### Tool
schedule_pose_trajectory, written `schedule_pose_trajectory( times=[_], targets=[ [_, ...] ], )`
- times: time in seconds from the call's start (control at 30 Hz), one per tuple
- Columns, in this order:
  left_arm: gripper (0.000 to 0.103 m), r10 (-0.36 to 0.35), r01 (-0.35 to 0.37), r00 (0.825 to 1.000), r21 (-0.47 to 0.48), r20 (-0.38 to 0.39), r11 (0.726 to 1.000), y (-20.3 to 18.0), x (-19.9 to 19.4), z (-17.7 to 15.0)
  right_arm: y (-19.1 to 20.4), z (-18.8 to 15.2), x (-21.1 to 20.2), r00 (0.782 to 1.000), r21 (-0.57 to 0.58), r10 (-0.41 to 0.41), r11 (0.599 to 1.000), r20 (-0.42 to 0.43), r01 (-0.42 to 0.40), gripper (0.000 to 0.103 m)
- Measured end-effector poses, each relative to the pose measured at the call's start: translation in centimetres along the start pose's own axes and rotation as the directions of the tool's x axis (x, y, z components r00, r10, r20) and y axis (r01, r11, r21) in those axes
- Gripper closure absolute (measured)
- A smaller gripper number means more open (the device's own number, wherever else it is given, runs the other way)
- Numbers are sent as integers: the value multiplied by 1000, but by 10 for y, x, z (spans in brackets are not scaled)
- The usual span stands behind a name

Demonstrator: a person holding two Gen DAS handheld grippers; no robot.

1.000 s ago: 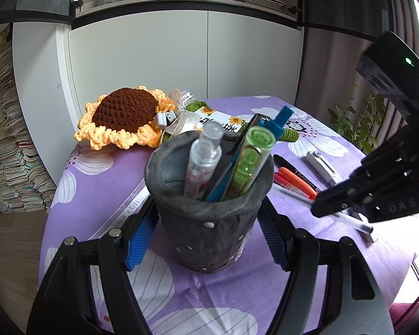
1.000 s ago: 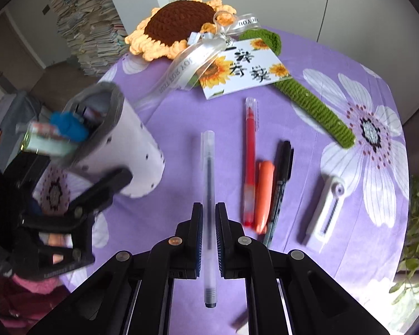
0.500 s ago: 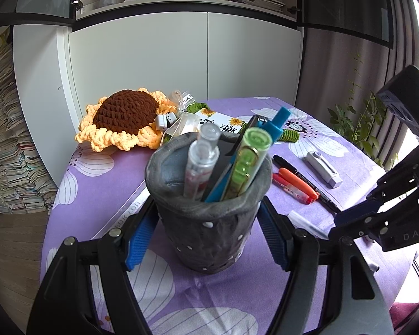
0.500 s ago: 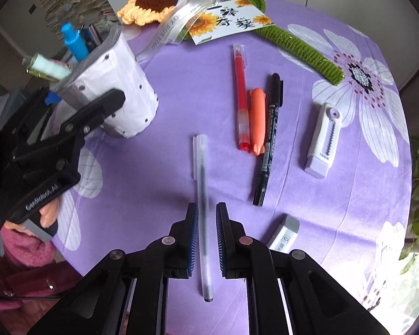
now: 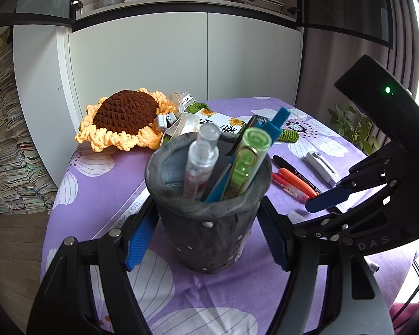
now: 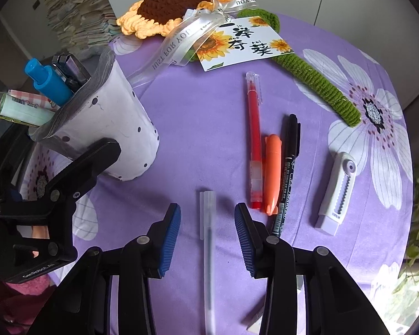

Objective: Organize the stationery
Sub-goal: 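Move the right gripper to the clear gel pen and grasp it, then lift the clear gel pen and drop it into the grey cup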

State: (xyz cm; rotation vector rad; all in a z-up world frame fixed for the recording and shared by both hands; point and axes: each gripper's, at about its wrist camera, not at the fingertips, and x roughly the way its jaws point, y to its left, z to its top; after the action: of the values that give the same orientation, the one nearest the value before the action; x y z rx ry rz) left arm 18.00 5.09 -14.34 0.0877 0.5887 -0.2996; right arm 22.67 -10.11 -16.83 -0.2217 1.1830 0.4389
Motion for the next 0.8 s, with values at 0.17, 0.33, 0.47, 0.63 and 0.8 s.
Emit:
schedule_pose_trajectory(
  times=[0.17,0.33,0.47,0.63,0.8],
  targets=[
    [32,0,0,1000,0,0,1000,0,0,0,19,14,14,1000,-28,-20,999,-5,19,70],
    [32,0,0,1000,0,0,1000,0,0,0,26,15,16,999,-37,-34,999,10,34,90],
    [32,0,0,1000,0,-1,1000,0,0,0,24,11,-5,998,-5,-5,1000,66,5,90],
    [32,0,0,1000,1,0,1000,0,0,0,14,2,-48,986,25,17,999,166,-21,90],
    [33,0,0,1000,1,0,1000,0,0,0,15,-4,-101,951,28,4,1000,309,-13,90]
  ],
)
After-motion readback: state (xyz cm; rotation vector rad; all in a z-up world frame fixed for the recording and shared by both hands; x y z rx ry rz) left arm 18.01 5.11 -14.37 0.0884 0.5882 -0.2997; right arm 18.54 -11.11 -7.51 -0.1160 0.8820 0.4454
